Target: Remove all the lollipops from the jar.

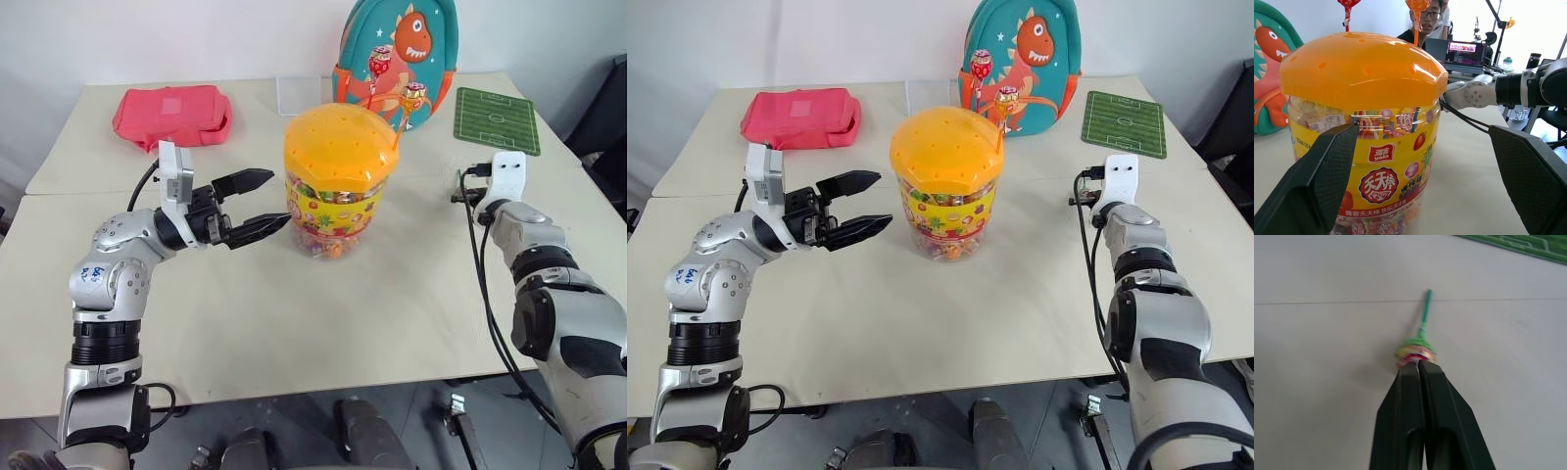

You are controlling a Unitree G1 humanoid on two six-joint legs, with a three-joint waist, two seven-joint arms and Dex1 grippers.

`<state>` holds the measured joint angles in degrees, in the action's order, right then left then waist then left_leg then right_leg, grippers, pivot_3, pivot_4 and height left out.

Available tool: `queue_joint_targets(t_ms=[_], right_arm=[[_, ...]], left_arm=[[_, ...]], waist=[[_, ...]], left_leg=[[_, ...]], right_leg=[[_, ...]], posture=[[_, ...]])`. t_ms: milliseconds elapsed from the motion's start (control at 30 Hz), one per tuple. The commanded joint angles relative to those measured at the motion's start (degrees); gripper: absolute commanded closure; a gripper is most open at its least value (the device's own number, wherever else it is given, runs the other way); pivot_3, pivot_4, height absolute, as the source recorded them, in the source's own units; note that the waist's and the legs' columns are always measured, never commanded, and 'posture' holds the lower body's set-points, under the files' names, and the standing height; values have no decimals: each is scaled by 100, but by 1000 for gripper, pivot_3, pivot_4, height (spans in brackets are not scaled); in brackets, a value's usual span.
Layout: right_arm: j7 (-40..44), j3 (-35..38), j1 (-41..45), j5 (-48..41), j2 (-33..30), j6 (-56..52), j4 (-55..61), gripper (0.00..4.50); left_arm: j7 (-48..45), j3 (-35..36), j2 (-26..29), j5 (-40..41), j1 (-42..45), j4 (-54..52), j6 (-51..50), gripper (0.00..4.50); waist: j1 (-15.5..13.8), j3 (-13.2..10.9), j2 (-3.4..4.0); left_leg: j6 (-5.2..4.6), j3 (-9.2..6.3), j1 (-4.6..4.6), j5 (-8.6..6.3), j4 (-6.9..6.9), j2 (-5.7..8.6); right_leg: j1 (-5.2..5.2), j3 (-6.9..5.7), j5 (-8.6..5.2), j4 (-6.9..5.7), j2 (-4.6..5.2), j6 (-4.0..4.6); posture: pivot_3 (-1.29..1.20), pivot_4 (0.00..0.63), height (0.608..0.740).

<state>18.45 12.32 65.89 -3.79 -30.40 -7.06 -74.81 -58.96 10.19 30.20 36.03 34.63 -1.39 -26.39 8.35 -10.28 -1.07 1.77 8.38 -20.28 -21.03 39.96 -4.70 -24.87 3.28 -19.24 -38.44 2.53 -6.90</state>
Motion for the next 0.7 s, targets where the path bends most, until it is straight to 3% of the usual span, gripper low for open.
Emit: queue_joint_targets(t_ms=[33, 200, 267, 333, 400, 467, 567, 700], right_arm=[[624, 34, -66, -83, -276, 67, 334, 4444], [1248, 44, -339, -183, -536, -81, 915, 4444], [1570, 46, -625, -354, -600, -404, 1681, 4073], [1928, 67, -1103, -641, -620, -780, 2946, 3565], [2718, 375, -1931, -1633, -673, -1186, 4978, 2859], [3423, 612, -2629, -2316, -748, -1123, 6293, 2253], [4094, 771, -3331, -3014, -854, -1193, 7418, 1311], [4280, 720, -3968, -3396, -1132, -1559, 8470, 140]], left_arm=[[13, 108, 77, 167, -5, -209, -11, 0], [-8, 73, 77, 153, -66, -195, -7, 0], [19, 88, 80, 179, -118, -268, -28, 0], [21, 152, 124, 226, -226, -345, -58, 0], [32, 258, 174, 273, -446, -459, -50, 0], [114, 363, 164, 318, -584, -547, -20, 0], [274, 573, 110, 496, -705, -610, -17, 0], [315, 777, 122, 568, -1014, -613, 101, 0]], waist=[[-7, 0, 0], [-31, 0, 0], [-25, 0, 0], [-36, 0, 1], [-44, -1, 3], [-69, -2, 6], [-119, -3, 6], [-263, -2, 5]], left_leg=[[0, 0, 0, 0, 0, 0], [0, -2, -1, 0, 0, 2], [0, -2, 0, 0, 0, 1], [0, -4, 0, 0, -1, -1], [0, -20, 0, 0, -2, -4], [1, -53, -3, 0, -4, -6], [6, -62, -5, -4, 3, -5], [5, -62, 12, -4, 8, 1]], right_leg=[[0, 0, 0, 0, 1, 0], [1, -1, 0, 1, 4, 0], [1, 0, 0, 2, 2, 0], [1, 0, 0, 1, 0, 0], [-5, 2, 0, -4, 0, 0], [-10, 3, 0, -10, -1, 0], [-7, -2, 0, -6, -3, -1], [35, 0, 1, 54, 1, -4]], posture=[[0, 150, 740], [0, 150, 740], [0, 150, 740], [0, 150, 740], [0, 150, 740], [0, 150, 740], [0, 150, 740], [0, 150, 740]])
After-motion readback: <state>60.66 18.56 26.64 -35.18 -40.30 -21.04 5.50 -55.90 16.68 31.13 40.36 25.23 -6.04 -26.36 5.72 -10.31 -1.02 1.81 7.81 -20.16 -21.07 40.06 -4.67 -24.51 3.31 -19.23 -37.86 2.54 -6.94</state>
